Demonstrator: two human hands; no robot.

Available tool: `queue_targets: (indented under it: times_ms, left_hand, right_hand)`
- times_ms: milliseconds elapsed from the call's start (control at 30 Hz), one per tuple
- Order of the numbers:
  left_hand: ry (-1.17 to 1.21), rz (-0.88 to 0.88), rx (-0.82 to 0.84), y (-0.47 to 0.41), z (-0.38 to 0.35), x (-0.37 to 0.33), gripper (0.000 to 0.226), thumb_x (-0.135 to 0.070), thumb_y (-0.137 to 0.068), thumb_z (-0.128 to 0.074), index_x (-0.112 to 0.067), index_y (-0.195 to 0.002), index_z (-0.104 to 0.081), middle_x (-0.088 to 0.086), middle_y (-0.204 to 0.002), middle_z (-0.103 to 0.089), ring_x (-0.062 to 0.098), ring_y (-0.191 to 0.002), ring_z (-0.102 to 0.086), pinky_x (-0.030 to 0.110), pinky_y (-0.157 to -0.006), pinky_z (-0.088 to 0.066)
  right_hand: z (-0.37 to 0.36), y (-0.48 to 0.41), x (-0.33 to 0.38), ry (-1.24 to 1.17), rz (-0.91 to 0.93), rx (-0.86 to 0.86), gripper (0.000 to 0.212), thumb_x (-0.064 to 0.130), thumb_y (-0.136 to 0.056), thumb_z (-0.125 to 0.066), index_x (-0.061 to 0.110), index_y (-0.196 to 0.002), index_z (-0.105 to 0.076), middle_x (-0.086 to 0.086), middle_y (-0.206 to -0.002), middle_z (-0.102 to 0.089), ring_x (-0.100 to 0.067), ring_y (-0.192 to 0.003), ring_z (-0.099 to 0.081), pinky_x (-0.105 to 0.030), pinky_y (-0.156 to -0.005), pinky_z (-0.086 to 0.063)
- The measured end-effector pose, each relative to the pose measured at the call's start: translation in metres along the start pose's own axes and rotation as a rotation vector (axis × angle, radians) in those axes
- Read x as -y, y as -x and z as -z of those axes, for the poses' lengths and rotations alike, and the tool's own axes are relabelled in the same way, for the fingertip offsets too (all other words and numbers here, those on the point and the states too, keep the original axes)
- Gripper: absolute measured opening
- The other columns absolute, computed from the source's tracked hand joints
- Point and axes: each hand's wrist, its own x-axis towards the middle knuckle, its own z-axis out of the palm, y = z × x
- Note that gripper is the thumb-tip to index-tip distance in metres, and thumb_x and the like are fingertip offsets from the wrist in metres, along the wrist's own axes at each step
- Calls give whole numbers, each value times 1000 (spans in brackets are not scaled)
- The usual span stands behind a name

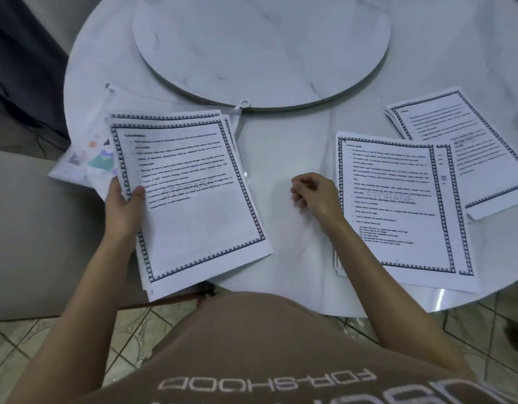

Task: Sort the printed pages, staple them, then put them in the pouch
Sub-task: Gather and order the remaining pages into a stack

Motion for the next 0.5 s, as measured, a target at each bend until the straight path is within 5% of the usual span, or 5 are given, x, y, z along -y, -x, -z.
queue_targets:
  times_ms: [233, 500]
  left_hand:
    - [-38, 69, -261, -11, 67, 10, 36, -14, -96, -44, -7, -131, -44, 9, -133, -53, 23, -117, -52, 26, -89, -40]
    - [19, 88, -188, -11, 79, 23, 36, -14, -97, -45, -7, -132, -44, 9, -132, -54, 20, -112, -54, 31, -92, -42]
  right_hand:
    - [-14, -6, -1, 36, 13, 16, 10, 5, -88, -56, 11, -87, -64, -4, -72, -63, -2, -49, -58, -17, -48, -48]
    - [-11, -8, 4, 32, 34, -34, 11, 4, -88, -56, 12, -84, -63, -4, -69, -62, -5, -50, -58, -17, -50, -48]
